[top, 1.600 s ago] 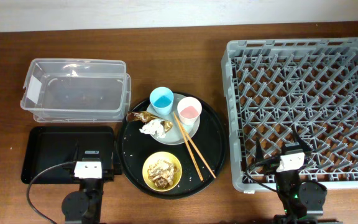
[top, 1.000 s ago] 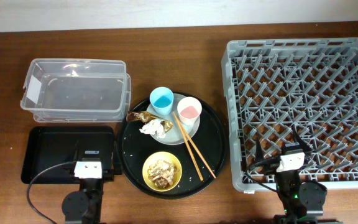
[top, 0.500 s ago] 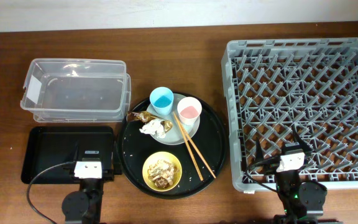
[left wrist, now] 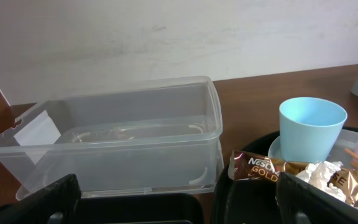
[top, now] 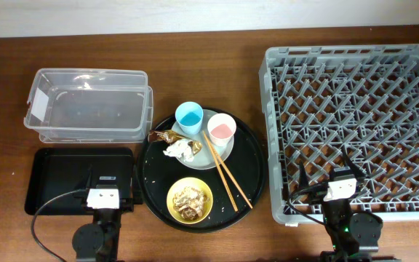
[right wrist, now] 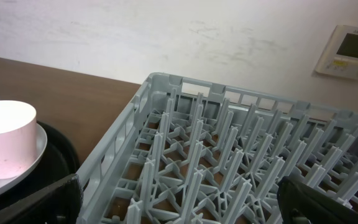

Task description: Sort waste into correct bins and load items into the dishwasher rack

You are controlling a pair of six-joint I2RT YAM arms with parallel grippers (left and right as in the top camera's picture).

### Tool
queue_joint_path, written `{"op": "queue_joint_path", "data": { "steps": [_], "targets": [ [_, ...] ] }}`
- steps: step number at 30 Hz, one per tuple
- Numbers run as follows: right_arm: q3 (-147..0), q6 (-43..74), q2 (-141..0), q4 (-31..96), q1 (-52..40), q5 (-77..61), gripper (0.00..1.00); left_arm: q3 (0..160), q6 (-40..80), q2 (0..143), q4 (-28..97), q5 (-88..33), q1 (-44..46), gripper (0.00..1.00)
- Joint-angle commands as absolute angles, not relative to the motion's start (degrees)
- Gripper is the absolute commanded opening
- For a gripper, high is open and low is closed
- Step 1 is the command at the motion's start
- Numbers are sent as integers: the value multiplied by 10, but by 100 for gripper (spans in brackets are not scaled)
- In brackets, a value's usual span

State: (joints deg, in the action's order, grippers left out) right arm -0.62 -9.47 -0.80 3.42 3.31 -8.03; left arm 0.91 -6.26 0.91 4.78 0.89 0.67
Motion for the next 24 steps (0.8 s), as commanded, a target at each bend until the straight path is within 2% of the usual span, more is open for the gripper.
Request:
{"op": "queue_joint_path", "data": {
  "steps": [1,17,19,22,24],
  "targets": [
    [-3,-96,-4,37,38,-84,99,5,-70,8,48,11,4,100],
    [-3,-96,-4,37,38,-84,98,5,-70,8,48,1,5,100],
    [-3,-96,-4,37,38,-84,98,5,-70,8,39,-28,5,100],
    [-3,-96,-4,37,38,-84,98,10,-70,8,14,-146,5,100],
    [-3,-96,-4,37,38,-84,98,35,-47,8,43,-197,5,100]
  ]
}}
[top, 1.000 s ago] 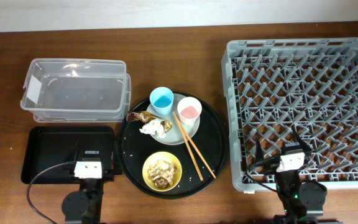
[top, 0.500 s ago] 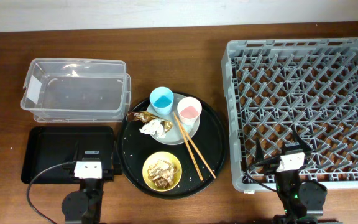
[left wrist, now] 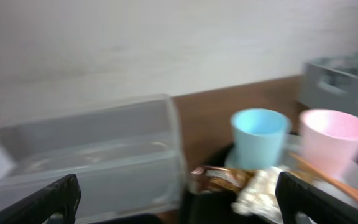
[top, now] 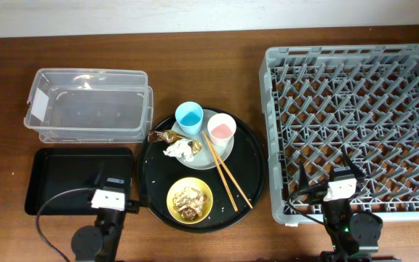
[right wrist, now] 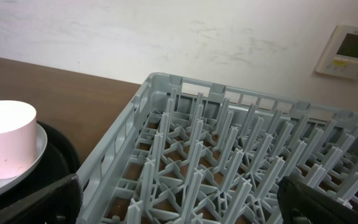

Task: Sort waste into correct bins and load items into the dishwasher rack
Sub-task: 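Reach left gripper to the white tissue on the plate and grasp it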

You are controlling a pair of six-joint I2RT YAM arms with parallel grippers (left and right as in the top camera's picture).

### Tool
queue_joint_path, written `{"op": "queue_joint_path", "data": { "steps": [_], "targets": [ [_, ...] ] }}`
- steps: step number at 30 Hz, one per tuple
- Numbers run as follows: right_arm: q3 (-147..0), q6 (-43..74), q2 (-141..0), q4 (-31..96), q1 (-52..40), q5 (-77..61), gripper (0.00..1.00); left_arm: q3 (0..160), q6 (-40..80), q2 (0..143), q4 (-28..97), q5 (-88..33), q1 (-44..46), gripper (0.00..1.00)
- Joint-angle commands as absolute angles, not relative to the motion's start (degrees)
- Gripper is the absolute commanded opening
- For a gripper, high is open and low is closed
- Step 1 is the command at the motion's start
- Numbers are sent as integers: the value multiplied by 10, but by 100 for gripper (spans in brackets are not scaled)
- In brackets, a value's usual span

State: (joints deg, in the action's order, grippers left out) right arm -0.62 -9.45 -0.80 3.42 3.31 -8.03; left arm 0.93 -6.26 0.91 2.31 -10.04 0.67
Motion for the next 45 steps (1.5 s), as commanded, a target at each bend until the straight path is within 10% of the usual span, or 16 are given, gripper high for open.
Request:
{"op": "queue_joint_path", "data": {
  "steps": [1,17,18,23,32,45],
  "targets": [
    [-3,-96,-4,37,38,-84,98,52,-39,8,62,-206,5,100],
    [-3,-96,-4,37,38,-84,98,601,-46,479,481,-328,5,100],
    [-3,-96,-4,37,38,-84,98,601,-28,502,482,-328,5,79],
    [-3,-96,-4,37,38,-84,99,601,24,650,522,-269,52,46],
    [-3,-96,-4,37,38,-84,98,601,140,879,416,-6,197,66],
    [-3,-96,-4,37,38,-84,99,600,152,999,327,-1,229,67]
  ]
}}
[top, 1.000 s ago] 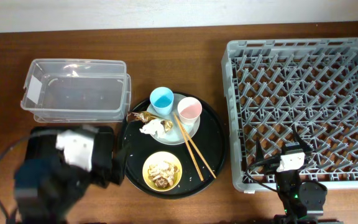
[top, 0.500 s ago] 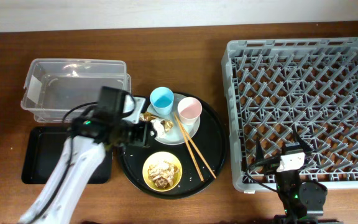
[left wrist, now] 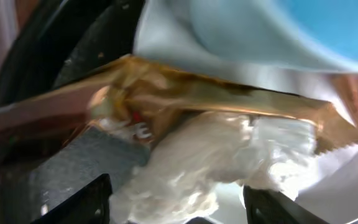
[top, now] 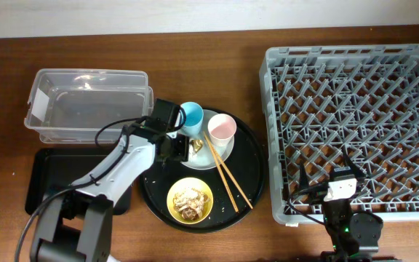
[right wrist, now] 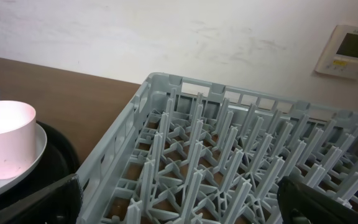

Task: Sort waste into correct bins and load items into the dishwasher rack
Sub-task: 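Reach left gripper to the white tissue on the plate and grasp it, then carry the tissue with left gripper and drop it into clear bin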

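My left gripper (top: 174, 148) is stretched out over the round black tray (top: 249, 156), open, with its fingers on either side of the crumpled white tissue (left wrist: 204, 155). A gold coffee wrapper (left wrist: 185, 93) lies just beyond the tissue, beside the blue cup (top: 189, 116). A pink cup (top: 222, 129) stands on the white plate (top: 220, 154), with chopsticks (top: 226, 169) leaning off it. A yellow bowl (top: 189, 199) holds food scraps. My right gripper (top: 338, 182) rests open at the near edge of the grey dishwasher rack (top: 355, 124).
A clear plastic bin (top: 86, 109) stands at the back left, and a flat black bin (top: 57, 178) lies in front of it. The left arm crosses over the black bin's right end. The rack fills the right side of the table.
My left arm has gone from its spot by the black bin's front edge out to the round tray. Its open fingers now straddle the tissue. The right arm has not moved.
At first both grippers rested open at the table's front edge, the left facing the clear bin. Then the left wrist had turned right toward the cups. Now it sits low over the tissue and wrapper on the tray.
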You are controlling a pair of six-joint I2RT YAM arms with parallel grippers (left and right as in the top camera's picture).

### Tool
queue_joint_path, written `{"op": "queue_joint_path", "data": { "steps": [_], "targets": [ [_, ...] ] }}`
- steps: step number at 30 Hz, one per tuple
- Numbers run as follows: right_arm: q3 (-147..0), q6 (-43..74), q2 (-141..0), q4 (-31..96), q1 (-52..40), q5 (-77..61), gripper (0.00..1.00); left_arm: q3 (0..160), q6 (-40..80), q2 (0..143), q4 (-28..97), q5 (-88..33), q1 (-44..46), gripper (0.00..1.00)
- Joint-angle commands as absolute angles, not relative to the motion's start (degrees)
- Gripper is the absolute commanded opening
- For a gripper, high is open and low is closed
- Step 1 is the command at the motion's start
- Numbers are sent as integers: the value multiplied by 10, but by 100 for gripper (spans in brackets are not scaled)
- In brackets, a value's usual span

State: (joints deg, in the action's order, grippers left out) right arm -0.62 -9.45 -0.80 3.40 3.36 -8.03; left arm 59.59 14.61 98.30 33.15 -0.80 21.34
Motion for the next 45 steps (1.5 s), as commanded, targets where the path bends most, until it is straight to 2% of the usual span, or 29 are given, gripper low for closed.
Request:
{"op": "queue_joint_path", "data": {
  "steps": [1,2,3,6,7,8,10,12,18,23,25,29,31,32,33,34,35,40,42,45],
  "targets": [
    [-3,-96,-4,37,38,-84,98,600,152,1004,325,-1,234,67],
    [-3,-96,-4,37,38,-84,98,600,152,1006,325,0,236,66],
    [-3,-96,-4,37,38,-84,98,600,152,1006,326,1,236,58],
    [-3,-96,-4,37,38,-84,98,600,152,1006,327,0,236,43],
    [-3,-96,-4,37,38,-84,98,600,152,1006,330,0,236,36],
    [-3,-96,-4,37,38,-84,98,600,152,1006,333,1,236,23],
    [-3,-96,-4,37,38,-84,98,601,152,1006,337,1,236,15],
    [-3,-96,-4,37,38,-84,98,601,152,997,341,0,236,1],
    [-3,-96,-4,37,38,-84,98,617,152,855,393,16,236,0],
    [-3,-96,-4,37,38,-84,98,624,152,707,434,192,225,4],
    [-3,-96,-4,37,38,-84,98,623,152,693,418,246,185,4],
    [-3,-96,-4,37,38,-84,98,623,152,765,341,233,81,4],
    [-3,-96,-4,37,38,-84,98,623,152,815,296,233,49,9],
    [-3,-96,-4,37,38,-84,98,623,152,841,275,233,37,20],
    [-3,-96,-4,37,38,-84,98,623,152,869,252,233,29,39],
    [-3,-96,-4,37,38,-84,98,623,147,902,222,233,23,75],
    [-3,-96,-4,37,38,-84,98,623,142,920,202,234,22,99],
    [-3,-96,-4,37,38,-84,98,623,134,915,145,231,22,99],
    [-3,-96,-4,37,38,-84,98,623,134,890,161,202,28,94],
    [-3,-96,-4,37,38,-84,98,623,134,798,232,126,59,93]
  ]
}}
